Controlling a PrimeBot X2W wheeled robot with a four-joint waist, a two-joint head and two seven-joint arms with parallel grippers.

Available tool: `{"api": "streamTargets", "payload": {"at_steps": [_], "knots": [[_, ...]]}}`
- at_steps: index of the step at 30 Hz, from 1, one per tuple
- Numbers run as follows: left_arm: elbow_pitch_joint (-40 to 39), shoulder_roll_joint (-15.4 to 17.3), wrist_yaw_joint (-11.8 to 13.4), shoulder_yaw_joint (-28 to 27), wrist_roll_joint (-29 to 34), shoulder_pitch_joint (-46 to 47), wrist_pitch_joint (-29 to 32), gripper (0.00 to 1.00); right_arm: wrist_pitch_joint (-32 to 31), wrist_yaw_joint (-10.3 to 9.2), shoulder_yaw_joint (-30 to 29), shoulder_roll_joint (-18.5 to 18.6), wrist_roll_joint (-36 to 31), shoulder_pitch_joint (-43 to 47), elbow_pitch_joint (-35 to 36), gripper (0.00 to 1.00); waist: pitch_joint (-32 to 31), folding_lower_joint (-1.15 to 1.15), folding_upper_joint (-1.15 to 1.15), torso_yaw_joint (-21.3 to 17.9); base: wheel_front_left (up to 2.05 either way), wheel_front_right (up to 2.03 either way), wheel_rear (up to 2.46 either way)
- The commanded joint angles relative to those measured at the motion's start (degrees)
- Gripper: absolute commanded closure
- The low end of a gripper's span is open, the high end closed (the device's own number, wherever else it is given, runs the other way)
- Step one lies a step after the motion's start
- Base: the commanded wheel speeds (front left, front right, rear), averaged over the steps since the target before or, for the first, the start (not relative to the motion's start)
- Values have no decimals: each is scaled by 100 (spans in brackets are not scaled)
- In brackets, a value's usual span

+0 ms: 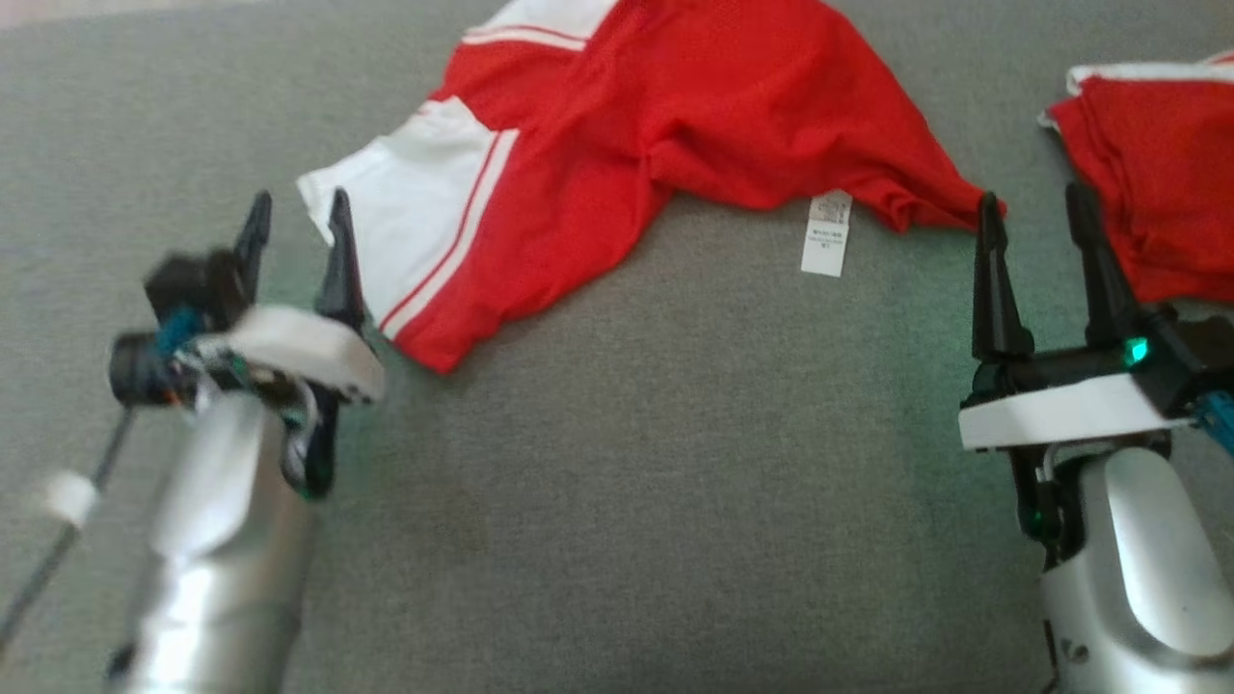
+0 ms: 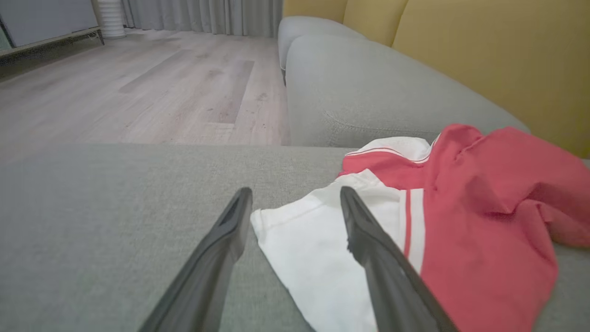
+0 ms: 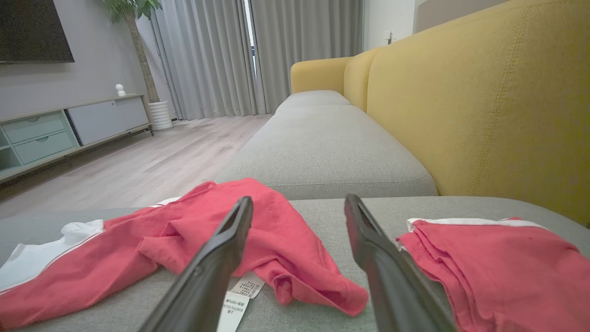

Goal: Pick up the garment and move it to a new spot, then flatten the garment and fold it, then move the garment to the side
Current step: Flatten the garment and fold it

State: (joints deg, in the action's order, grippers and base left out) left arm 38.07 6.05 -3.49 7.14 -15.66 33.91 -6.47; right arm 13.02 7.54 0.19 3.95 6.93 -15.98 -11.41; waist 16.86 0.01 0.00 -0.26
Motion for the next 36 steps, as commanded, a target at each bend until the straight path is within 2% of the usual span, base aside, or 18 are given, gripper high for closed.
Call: {"api": "streamTargets", "payload": {"at_steps": [1,8,18,19,20,23,30,36], "knots": [[106,293,13,-246,-18,359,138,0,-8,-5,142,-68,-58,-181,256,0,238,-1,0,-173,0,0,0],[1241,706,89,-222,67,1176,782,0,30,-5,140,-92,-52,-246,336,0,514,-1,0,-370,0,0,0],[2078,731,-81,-179,-76,1586,947,0,67,-5,76,-103,-96,-255,327,0,587,-1,0,-391,0,0,0],[2152,723,-114,-158,-87,1608,960,58,69,-5,73,-103,-102,-256,322,0,585,-1,0,-389,0,0,0],[2198,715,-145,-137,-95,1633,931,100,70,-5,68,-104,-106,-256,316,0,581,-1,0,-385,0,0,0],[2216,688,-216,-85,-112,1703,634,100,70,-5,32,-105,-123,-259,284,0,535,-1,0,-361,0,0,0],[1810,661,-355,178,-48,1913,-600,100,85,-5,-57,-106,-80,-276,155,0,262,-1,0,-246,0,0,0],[956,718,-395,636,58,1937,-833,100,104,-5,-172,-106,-89,-215,-22,0,-107,-1,0,21,0,0,0]]}}
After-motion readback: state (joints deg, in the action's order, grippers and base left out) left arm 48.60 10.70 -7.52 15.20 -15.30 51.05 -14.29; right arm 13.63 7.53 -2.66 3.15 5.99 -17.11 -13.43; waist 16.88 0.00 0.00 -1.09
